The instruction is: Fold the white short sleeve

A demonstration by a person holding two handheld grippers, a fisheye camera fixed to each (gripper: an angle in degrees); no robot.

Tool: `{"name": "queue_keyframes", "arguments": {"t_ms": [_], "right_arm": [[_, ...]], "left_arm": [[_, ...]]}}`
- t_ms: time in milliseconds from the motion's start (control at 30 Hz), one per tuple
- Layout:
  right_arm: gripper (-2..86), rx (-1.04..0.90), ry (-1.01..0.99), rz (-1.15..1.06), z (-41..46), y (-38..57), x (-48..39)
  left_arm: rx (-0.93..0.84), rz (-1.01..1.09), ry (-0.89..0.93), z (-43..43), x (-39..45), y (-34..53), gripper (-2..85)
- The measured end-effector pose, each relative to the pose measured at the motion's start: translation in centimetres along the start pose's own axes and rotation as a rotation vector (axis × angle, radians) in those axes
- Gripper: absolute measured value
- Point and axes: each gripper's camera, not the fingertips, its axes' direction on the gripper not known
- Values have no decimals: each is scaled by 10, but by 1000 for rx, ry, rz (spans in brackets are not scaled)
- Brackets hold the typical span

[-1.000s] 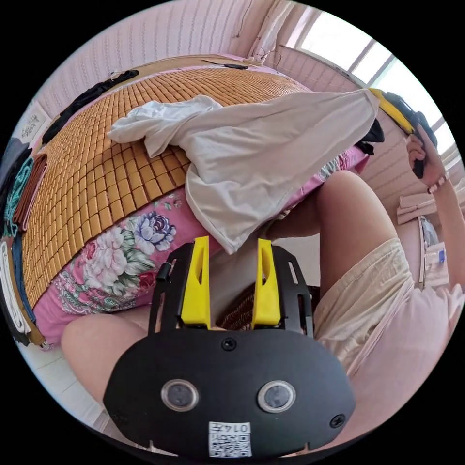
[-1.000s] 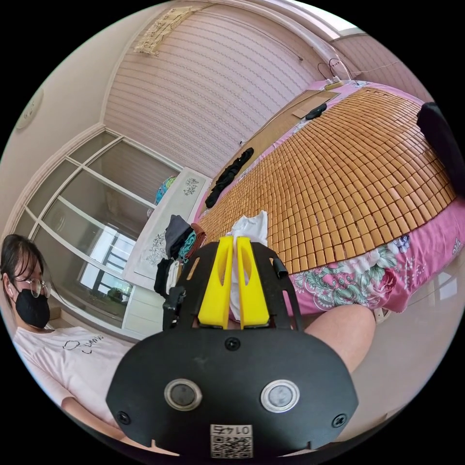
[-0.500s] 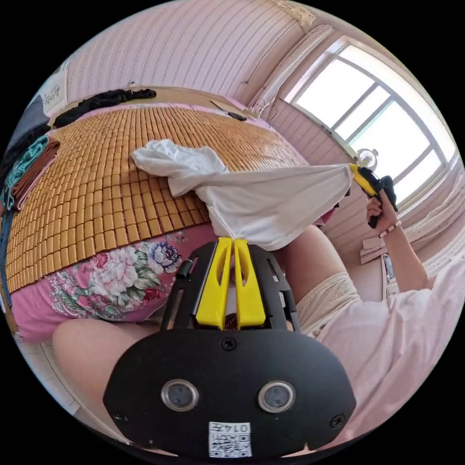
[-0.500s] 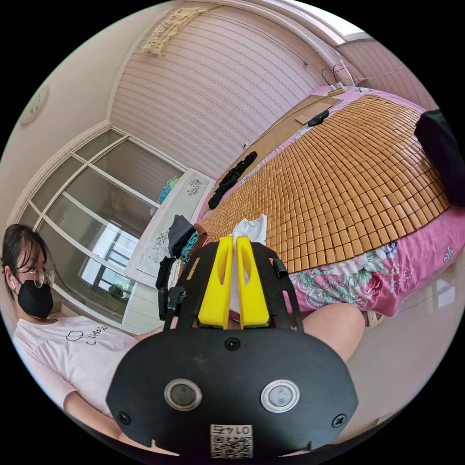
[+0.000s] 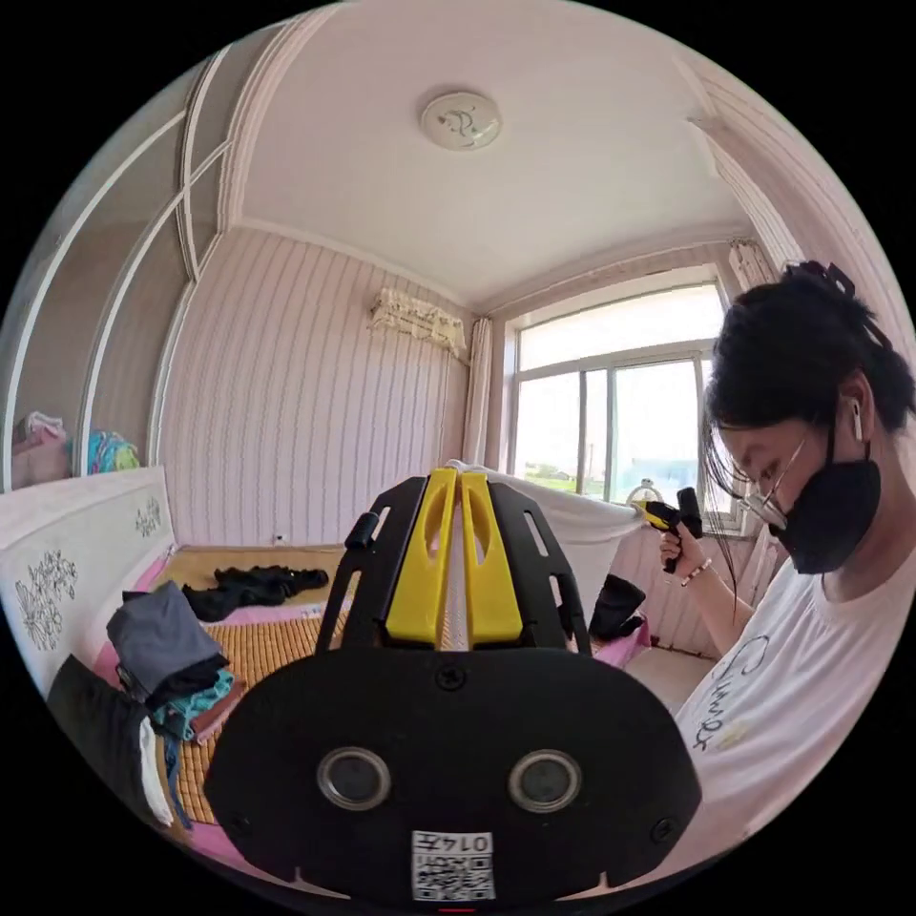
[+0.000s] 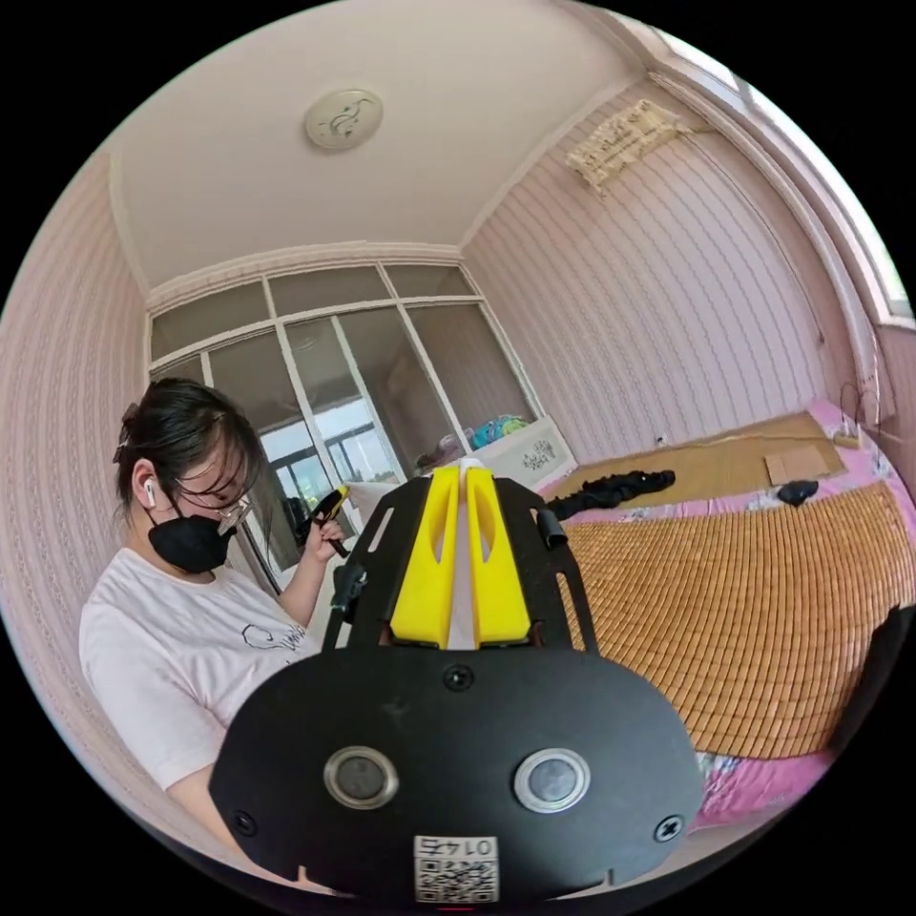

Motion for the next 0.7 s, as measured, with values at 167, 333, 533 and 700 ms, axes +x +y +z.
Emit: {"name": "queue_keyframes", "arguments": {"t_ms": [167, 333, 533, 700], "right_arm": [[4, 26, -12, -177, -11, -63, -69], [4, -77, 65, -207, -1, -101, -89], [4, -343, 160, 47, 82, -101, 25], [3, -434, 348, 297, 151, -83, 151]], "left_arm": [[160, 64, 15, -44, 18, -70, -10], [123, 75, 15, -46, 13, -97, -10], [-193, -101, -93, 75, -71, -52, -10], [-506, -285, -192, 227, -156, 14, -10]]}}
